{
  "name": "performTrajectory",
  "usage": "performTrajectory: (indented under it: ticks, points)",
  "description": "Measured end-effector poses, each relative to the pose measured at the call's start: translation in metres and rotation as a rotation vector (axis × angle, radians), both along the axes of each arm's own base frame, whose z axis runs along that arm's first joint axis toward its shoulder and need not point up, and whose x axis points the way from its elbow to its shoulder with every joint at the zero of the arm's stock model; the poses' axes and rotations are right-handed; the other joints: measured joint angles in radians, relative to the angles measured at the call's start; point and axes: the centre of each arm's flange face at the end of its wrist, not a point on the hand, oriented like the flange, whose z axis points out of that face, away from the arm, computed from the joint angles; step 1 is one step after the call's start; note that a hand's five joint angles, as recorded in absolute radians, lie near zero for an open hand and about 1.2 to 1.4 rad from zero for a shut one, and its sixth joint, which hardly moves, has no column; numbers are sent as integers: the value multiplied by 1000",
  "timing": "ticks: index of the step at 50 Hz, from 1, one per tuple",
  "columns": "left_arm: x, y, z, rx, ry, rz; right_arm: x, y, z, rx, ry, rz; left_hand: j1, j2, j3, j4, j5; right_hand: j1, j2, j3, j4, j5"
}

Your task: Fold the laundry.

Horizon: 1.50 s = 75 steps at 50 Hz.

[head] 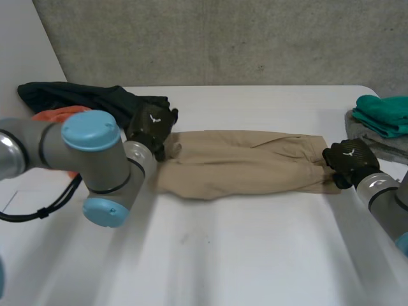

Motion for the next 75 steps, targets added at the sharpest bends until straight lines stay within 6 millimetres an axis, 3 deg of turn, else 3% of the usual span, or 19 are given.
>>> performTrajectory:
  ticks: [6,7,11,16,20,26,28,30,34,38,43,44,47,51,55,59,62,66,75]
  points:
    - [6,8,28,-42,27,2,-13,-2,17,-34,57,-31,-33,-35,-35,-34,-24,0,0,0,1,0]
    - [10,14,42,-62,40,4,-22,-2,29,-53,96,-53,-44,-47,-42,-49,-34,0,0,0,1,0]
    - [20,23,62,-87,60,12,-35,-3,46,-77,175,-79,-44,-55,-42,-52,-41,0,0,0,1,0]
    - [33,34,75,-87,93,25,-32,-4,66,-135,272,-64,-44,-60,-42,-59,-43,5,0,0,2,0]
    - [38,40,78,-75,118,29,-3,3,82,-213,302,17,-44,-60,-42,-59,-43,13,0,5,2,9]
    - [46,47,76,-43,149,39,90,45,103,-392,281,289,-44,-60,-42,-59,-43,13,5,9,2,16]
    - [47,48,75,-38,150,40,107,55,100,-409,275,350,-44,-60,-42,-59,-43,13,6,9,3,17]
    - [49,50,73,-28,151,44,140,78,88,-439,270,485,-44,-60,-42,-60,-43,13,6,9,3,19]
    - [51,53,68,-13,146,46,188,127,45,-447,300,754,-51,-65,-54,-62,-47,13,6,9,3,19]
    - [51,54,66,-9,145,45,206,156,17,-435,333,899,-70,-70,-65,-71,-47,-30,-114,-125,-136,-75]
    - [49,52,73,-24,168,44,210,167,13,-407,308,940,-70,-70,-65,-71,-47,-622,-726,-710,-721,-681]
    - [48,50,78,-34,189,42,209,166,20,-388,271,928,-70,-70,-65,-71,-47,-746,-850,-857,-869,-824]
    - [46,48,87,-48,226,38,206,162,34,-355,195,894,-70,-70,-65,-71,-47,-820,-936,-951,-960,-904]
    - [38,42,111,-75,336,16,190,141,81,-215,-101,737,-70,-70,-65,-71,-47,-829,-959,-978,-984,-921]
    - [21,41,122,-64,413,-32,156,105,114,-69,-371,529,-70,-70,-65,-71,-47,-829,-959,-978,-984,-922]
    - [-9,51,113,-5,430,-104,123,77,129,11,-488,367,-70,-70,-65,-71,-47,-829,-959,-978,-984,-921]
    - [-31,61,97,61,409,-148,106,61,130,59,-507,287,-70,-70,-65,-71,-47,-829,-959,-978,-984,-921]
    - [-51,70,64,162,351,-141,100,42,119,146,-484,236,-70,-70,-65,-71,-47,-829,-959,-978,-984,-921]
    - [-54,69,-1,292,233,17,111,15,66,371,-403,255,-70,-70,-65,-71,-47,-829,-959,-978,-984,-921]
